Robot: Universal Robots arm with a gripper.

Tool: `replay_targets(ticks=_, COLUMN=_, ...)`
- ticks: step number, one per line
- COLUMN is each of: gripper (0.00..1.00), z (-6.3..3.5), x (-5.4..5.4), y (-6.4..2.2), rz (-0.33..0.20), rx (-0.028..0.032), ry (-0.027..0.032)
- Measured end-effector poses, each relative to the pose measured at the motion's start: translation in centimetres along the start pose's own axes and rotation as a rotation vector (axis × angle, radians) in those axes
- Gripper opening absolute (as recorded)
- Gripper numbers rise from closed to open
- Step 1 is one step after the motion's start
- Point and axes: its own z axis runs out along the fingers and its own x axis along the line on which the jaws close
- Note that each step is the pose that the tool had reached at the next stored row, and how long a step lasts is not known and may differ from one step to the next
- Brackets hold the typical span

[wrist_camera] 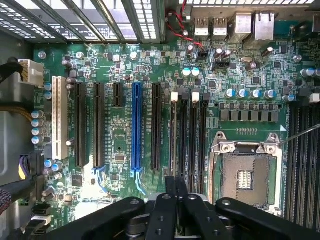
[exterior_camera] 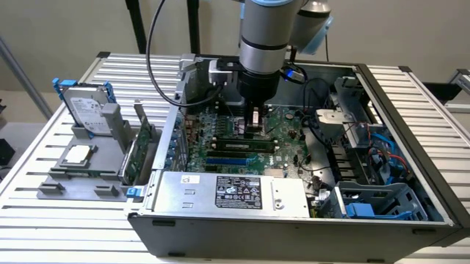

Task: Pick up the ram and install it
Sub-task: 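Press down the ram until it locks into place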

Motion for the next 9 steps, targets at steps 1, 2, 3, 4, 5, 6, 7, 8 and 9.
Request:
replay_targets(ticks=1, gripper=0.0, z=0.0, x=0.0, y=0.0, rz=0.0, rx=0.0, ry=0.0)
replay_targets(ticks=2, gripper=0.0, z=0.0, x=0.0, y=0.01, rz=0.0, rx=0.0, ry=0.0)
replay_targets(ticks=3, gripper=0.0, z=-0.01, x=0.0, y=0.01, rz=0.0, rx=-0.0001, ry=0.0002)
replay_targets(ticks=4, gripper=0.0, z=-0.01, x=0.0, y=0.01, rz=0.0, rx=-0.0002, ry=0.0002)
replay_targets(ticks=5, gripper=0.0, z=-0.01, x=0.0, y=0.01, rz=0.0, rx=-0.0001, ry=0.0002)
replay_targets(ticks=6, gripper=0.0, z=-0.01, x=0.0, y=0.01, rz=0.0, rx=-0.0001, ry=0.0003)
replay_targets(ticks=7, gripper=0.0, z=-0.01, x=0.0, y=0.01, rz=0.0, rx=-0.0001, ry=0.0002)
replay_targets(ticks=8, gripper=0.0, z=-0.01, x=0.0, y=0.01, rz=0.0, rx=-0.0001, ry=0.0002)
replay_targets(ticks=9, gripper=0.0, z=-0.01, x=0.0, y=0.01, rz=0.0, rx=-0.0002, ry=0.0002)
